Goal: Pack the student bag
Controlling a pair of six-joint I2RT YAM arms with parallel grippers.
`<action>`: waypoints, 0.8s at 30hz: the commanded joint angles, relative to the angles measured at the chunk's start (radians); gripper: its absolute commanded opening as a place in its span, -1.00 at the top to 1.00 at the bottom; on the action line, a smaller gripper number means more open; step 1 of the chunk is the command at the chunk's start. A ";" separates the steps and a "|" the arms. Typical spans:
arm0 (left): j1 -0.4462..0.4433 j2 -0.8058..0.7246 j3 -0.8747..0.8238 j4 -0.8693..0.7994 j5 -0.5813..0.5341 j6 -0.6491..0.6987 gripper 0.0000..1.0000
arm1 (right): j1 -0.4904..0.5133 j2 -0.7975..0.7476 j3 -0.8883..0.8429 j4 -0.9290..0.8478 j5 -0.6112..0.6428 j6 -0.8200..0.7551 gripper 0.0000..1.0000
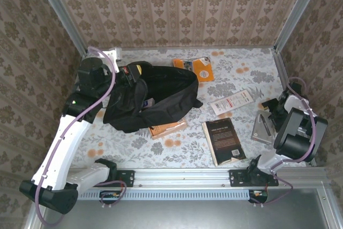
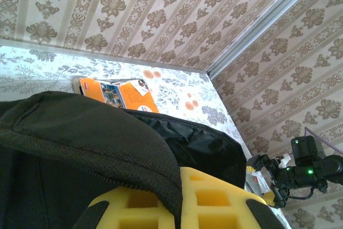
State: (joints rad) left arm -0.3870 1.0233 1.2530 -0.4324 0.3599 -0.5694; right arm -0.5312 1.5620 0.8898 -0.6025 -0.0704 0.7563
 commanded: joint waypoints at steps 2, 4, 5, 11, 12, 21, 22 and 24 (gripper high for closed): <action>-0.012 -0.025 0.074 0.076 -0.012 0.048 1.00 | 0.035 -0.010 -0.039 0.057 -0.131 0.045 -0.99; -0.013 -0.023 0.078 0.076 -0.012 0.052 1.00 | 0.073 -0.021 -0.052 0.060 -0.152 0.059 -0.99; -0.014 -0.023 0.079 0.077 -0.013 0.054 1.00 | 0.099 -0.026 -0.056 0.060 -0.159 0.064 -0.99; -0.021 -0.018 0.080 0.076 -0.017 0.064 1.00 | 0.223 -0.074 -0.043 0.026 -0.150 0.050 -0.99; -0.022 -0.018 0.081 0.075 -0.016 0.066 1.00 | 0.234 -0.078 -0.035 0.011 -0.144 0.041 -0.99; -0.029 -0.023 0.084 0.074 -0.019 0.075 1.00 | 0.334 -0.048 0.044 -0.188 0.065 -0.117 -0.99; -0.031 -0.023 0.083 0.074 -0.019 0.077 1.00 | 0.333 -0.050 0.031 -0.184 0.059 -0.117 -0.99; -0.031 -0.026 0.082 0.077 -0.021 0.077 1.00 | 0.333 -0.047 0.008 -0.174 0.018 -0.106 -0.99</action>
State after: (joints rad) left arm -0.4122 1.0241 1.2690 -0.4652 0.3397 -0.5259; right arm -0.1974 1.5093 0.9222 -0.7177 -0.0750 0.6796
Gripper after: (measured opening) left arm 0.059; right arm 0.996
